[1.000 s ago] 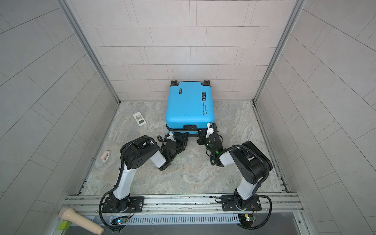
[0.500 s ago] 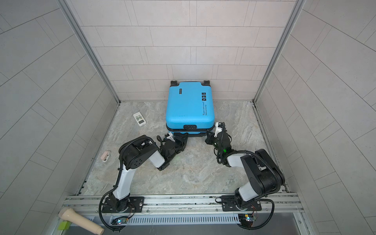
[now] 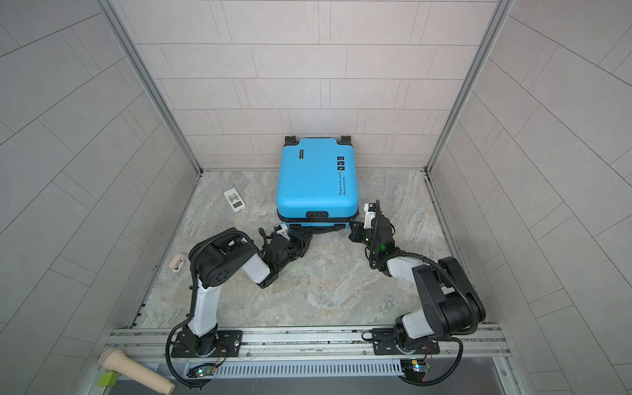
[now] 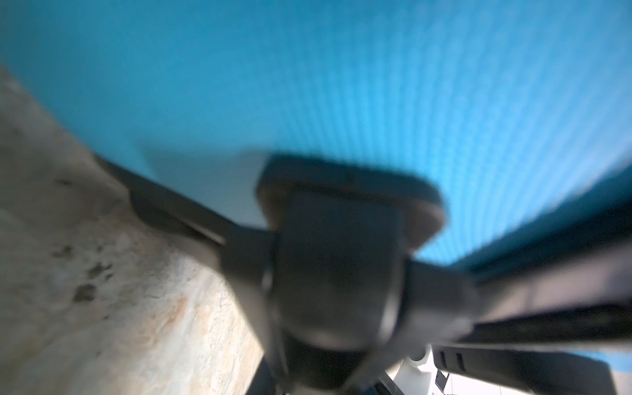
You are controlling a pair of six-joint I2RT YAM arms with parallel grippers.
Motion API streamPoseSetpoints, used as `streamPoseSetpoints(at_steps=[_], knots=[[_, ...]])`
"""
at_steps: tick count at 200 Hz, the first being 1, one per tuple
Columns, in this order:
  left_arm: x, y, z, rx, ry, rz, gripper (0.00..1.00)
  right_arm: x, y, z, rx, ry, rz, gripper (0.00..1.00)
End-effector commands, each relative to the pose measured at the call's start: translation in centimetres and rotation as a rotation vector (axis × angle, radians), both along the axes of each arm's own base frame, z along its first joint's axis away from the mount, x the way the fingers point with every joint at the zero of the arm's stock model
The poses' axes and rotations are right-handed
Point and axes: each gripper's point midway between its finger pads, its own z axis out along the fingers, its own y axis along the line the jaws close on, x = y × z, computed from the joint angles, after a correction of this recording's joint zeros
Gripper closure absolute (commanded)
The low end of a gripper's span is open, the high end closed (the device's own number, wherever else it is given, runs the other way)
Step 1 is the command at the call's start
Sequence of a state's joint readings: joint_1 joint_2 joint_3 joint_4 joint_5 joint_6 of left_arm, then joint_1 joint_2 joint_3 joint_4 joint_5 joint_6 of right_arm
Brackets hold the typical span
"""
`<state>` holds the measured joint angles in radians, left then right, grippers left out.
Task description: Pack the luggage
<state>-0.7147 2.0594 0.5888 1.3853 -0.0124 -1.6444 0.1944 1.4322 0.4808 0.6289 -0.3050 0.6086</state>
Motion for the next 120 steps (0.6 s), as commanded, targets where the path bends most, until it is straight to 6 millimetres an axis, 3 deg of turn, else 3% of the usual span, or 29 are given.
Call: streamPoseSetpoints(at_steps=[1, 54, 91, 97, 120], knots=[[0.1, 4.3, -1.6, 0.122, 0.014, 0.114, 1.00, 0.4, -7.7, -1.0, -0.131, 0.059, -0.300, 1.00], [-1.3, 5.7, -1.1, 0.137, 0.015, 0.122, 1.00, 0.9, -8.0, -0.8, -0.168, 0.081, -0.289, 1.00], [-2.4, 6.4, -1.3, 0.145, 0.030, 0.113, 1.00, 2.6, -7.9, -0.1, -0.208, 0.070, -0.254, 1.00], [-2.6, 6.5, -1.4, 0.146, 0.033, 0.109, 1.00, 3.6, -7.8, 1.1, -0.206, 0.042, -0.245, 1.00], [-3.0, 6.7, -1.4, 0.148, 0.039, 0.104, 1.00, 5.1, -7.4, 1.4, -0.245, 0.040, -0.201, 1.00]])
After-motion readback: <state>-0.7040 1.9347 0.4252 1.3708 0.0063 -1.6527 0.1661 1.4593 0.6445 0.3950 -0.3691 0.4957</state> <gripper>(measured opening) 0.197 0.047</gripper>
